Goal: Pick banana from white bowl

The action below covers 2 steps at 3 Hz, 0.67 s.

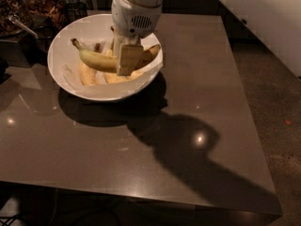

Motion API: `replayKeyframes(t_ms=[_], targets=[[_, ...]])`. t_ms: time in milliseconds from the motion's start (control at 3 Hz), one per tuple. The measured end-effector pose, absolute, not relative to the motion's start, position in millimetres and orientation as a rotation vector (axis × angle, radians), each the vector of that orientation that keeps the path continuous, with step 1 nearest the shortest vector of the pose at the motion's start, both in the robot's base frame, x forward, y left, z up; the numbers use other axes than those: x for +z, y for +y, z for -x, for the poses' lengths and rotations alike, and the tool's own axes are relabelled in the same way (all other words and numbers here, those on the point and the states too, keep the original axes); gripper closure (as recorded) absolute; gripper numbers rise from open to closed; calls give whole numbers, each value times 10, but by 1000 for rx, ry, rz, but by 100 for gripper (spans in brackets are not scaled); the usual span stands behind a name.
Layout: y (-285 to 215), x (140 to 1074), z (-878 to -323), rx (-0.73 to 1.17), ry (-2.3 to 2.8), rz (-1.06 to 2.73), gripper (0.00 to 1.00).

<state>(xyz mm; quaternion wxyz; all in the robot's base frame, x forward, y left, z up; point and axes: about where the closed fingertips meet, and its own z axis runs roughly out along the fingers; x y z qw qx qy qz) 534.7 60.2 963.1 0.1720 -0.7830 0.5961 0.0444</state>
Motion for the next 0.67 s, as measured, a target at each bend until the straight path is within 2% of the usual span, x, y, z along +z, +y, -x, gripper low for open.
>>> replayKeyframes(t_ms=[333, 667], targets=[[288, 9749, -4772, 190, 1673, 2193, 100], [269, 9751, -4755, 191, 1677, 2190, 100]])
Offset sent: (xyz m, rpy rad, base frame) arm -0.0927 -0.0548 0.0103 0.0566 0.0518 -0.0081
